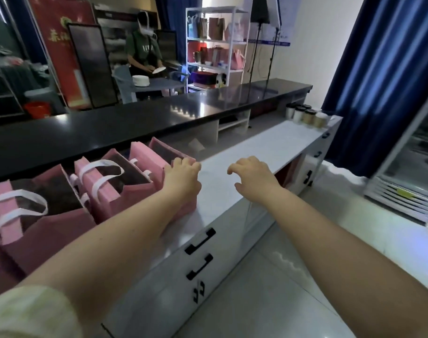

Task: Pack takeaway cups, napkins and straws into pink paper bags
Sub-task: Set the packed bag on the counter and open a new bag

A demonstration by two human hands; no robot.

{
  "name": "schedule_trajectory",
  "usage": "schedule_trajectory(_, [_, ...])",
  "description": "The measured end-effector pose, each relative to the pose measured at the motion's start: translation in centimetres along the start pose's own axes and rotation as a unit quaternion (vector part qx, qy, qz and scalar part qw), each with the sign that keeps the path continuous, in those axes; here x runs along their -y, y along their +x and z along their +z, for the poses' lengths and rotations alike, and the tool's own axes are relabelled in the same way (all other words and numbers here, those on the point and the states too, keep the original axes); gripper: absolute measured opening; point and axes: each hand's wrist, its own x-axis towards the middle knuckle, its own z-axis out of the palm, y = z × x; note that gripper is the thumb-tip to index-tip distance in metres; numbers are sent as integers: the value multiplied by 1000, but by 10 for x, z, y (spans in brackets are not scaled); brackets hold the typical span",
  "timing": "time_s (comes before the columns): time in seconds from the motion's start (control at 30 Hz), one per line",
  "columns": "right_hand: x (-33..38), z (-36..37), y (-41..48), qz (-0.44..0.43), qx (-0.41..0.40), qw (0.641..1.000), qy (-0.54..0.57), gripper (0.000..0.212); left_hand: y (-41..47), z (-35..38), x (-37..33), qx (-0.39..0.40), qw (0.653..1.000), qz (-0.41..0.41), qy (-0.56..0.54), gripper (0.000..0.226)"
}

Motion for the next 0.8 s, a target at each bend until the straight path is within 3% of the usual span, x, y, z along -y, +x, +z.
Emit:
schedule_trajectory(0.13, [-10,26,14,-42,-76,995,-52,42,4,14,4,-22,998,-51,5,40])
schedule_trajectory(0.3, [1,65,51,-104,-69,991,-45,40,6,41,11,-17,994,-106,27,40])
schedule_trajectory(0.47, [8,86,94,-192,-126,973,-22,28,36,56,33,-83,989,-119,6,37])
schedule_trajectory(0.6, [13,88,134,-213,-118,968,59,26,60,61,46,-146,980,-119,-57,35])
schedule_trajectory(0.73, [8,76,192,-177,-110,968,140,25,74,75,54,-99,978,-170,-68,32])
schedule_trajectory(0.8, [8,80,224,-194,-60,968,148,30,76,83,55,-95,973,-193,-77,30])
